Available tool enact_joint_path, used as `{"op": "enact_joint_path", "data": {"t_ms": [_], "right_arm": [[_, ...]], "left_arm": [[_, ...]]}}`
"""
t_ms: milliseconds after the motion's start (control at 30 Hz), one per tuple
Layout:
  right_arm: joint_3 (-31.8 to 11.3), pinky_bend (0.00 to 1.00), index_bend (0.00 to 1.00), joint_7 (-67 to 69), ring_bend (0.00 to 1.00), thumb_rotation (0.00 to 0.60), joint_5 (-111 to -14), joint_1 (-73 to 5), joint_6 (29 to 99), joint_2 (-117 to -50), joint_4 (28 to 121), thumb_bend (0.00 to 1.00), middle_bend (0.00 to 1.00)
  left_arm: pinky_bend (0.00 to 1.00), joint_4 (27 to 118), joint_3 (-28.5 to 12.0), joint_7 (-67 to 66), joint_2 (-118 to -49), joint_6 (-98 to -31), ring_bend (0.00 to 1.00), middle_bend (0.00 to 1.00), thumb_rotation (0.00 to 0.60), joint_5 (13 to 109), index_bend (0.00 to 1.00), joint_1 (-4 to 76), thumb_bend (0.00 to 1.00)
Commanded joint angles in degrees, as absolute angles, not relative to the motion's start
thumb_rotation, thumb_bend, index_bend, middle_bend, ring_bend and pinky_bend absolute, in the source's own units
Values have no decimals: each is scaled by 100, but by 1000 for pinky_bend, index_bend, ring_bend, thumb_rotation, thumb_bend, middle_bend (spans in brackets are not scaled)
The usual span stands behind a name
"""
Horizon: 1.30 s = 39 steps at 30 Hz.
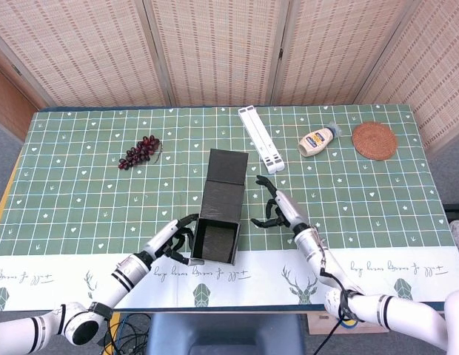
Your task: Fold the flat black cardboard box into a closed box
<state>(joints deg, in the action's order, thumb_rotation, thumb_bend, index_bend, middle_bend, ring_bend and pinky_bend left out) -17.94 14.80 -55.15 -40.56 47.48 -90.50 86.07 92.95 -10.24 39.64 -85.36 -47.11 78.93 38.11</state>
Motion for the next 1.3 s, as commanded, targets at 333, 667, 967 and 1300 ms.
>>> {"op": "enact_joint_path", "data": {"t_ms": [333,667,967,1300], "right_arm": [[-2563,1000,0,1374,664,600,-5371,-4696,5183,-10123,8215,248,144],[-2586,1000,0,1626,664,600,-5921,-4532,5402,-9833,8898,161,181],[-2413,1000,0,1345,664,600,-5935,-4638,5065,-9538,9167,141,212],[-2034,1000,2,-301,666,600,-5564,-5167,4780,-9094,9499,50,271]], "left_arm": [[856,9178,-1045,3404,-8773,-4540,580,280,600,7505,244,4039,90],[857,8830,-1059,2898,-8985,-4417,581,280,600,7043,242,4129,90],[858,8586,-1155,2343,-9157,-4301,592,280,600,6503,235,4257,90],[873,8494,-1352,1122,-9501,-4556,607,280,600,4779,223,4430,91]]}}
